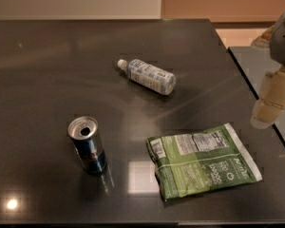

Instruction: Place blue plastic bottle upright

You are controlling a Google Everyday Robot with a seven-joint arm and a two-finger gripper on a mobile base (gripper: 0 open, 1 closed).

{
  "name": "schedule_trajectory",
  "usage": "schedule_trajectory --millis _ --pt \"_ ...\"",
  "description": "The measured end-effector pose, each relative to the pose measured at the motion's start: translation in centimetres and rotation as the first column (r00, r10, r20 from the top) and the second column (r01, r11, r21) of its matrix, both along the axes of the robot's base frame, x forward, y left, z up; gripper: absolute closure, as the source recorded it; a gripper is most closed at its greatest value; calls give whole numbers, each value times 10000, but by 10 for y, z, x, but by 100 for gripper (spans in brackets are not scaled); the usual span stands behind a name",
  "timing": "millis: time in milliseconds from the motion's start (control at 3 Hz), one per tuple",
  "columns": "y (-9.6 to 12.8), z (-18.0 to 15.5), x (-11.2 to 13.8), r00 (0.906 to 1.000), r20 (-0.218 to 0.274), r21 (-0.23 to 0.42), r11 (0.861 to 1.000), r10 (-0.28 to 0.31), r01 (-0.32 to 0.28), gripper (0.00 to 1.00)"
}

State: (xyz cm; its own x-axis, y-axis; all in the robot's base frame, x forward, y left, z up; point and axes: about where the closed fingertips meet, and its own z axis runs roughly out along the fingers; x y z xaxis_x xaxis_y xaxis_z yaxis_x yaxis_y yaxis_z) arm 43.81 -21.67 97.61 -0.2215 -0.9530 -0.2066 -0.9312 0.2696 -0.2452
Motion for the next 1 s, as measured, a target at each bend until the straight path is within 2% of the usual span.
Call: schedule_trajectory --millis 333,667,1000 --pt "0 0 0 10000 0 0 10000 0 0 0" --pt "3 2 11 9999 20 106 9999 -132 132 0" --pt "12 -1 42 9987 -102 486 9976 -491 495 0"
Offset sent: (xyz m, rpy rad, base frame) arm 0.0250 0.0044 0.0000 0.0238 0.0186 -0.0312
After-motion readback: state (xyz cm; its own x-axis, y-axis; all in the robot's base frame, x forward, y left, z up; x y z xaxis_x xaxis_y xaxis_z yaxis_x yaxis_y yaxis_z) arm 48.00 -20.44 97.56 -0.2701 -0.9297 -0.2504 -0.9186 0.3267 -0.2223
